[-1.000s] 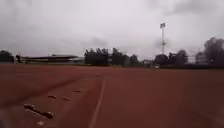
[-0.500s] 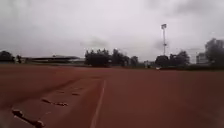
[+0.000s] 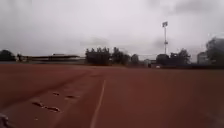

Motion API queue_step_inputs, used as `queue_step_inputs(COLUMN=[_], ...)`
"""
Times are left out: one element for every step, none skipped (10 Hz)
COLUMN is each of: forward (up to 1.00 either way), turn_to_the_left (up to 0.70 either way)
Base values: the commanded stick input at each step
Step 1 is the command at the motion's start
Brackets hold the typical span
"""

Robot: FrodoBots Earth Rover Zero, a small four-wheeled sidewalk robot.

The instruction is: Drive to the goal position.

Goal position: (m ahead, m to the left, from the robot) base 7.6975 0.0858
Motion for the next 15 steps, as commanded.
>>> queue_step_inputs(forward=[0.5, 0.5, 0.5, 0.5, 0.5, 0.5, 0.5, 0.5, 0.5, 0.5, 0.5, 0.5, 0.5, 0.5, 0.5], turn_to_the_left=[0.0, 0.0, 0.0, 0.0, 0.0, 0.0, 0.0, 0.0, 0.0, 0.0, 0.0, 0.0, 0.0, 0.0, 0.0])
